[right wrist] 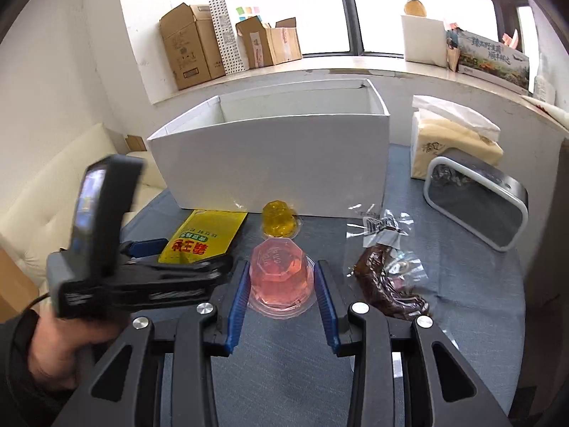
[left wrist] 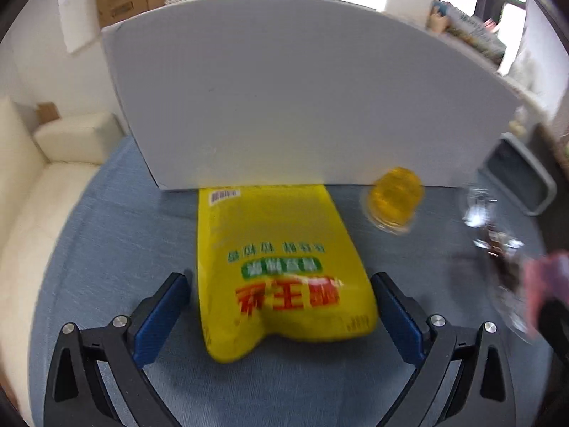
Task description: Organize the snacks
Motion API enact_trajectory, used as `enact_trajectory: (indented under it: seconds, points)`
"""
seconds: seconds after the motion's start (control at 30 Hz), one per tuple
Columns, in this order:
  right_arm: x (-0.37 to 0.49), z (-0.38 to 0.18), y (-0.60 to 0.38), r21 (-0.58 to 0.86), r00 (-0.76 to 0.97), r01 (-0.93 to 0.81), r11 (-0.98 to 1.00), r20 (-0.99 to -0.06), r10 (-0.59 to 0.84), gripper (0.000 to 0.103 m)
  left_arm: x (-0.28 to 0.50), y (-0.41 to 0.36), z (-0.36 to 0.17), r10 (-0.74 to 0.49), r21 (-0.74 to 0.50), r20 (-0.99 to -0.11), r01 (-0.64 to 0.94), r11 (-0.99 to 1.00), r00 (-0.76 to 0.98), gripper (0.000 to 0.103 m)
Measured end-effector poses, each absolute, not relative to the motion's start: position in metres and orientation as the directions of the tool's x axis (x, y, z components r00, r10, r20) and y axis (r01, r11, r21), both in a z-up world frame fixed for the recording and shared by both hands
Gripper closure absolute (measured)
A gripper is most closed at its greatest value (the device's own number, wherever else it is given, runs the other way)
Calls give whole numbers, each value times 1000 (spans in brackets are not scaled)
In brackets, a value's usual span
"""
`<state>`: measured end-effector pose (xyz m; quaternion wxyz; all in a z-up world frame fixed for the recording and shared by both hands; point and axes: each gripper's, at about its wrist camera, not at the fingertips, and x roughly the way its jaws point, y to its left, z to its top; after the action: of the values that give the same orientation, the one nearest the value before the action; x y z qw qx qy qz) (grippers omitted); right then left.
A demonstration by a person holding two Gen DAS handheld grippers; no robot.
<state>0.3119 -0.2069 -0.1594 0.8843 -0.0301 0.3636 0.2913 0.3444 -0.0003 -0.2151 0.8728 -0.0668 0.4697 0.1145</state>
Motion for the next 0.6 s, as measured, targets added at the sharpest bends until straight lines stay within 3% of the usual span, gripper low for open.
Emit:
enact_trajectory:
  seconds: [0.07, 0.3, 0.37, 0.6]
  points:
    - [311, -159, -214, 172, 568, -530, 830, -656, 498, 64, 349, -3, -216, 153, -4, -816, -270, 963, 558, 1]
    - [306, -157, -227, 182, 584, -519, 835, -638, 502, 64, 344, -7, -212, 146, -4, -796, -245, 969, 587, 31]
    - [306, -157, -228, 189, 584, -517, 835, -636, 505, 64, 340, -6, -213, 130, -15, -798, -235, 972, 588, 32]
    - [297, -154, -228, 198, 584, -523, 829, -625, 518, 64, 299, 2, -208, 62, -62, -789, -179, 982, 612, 51]
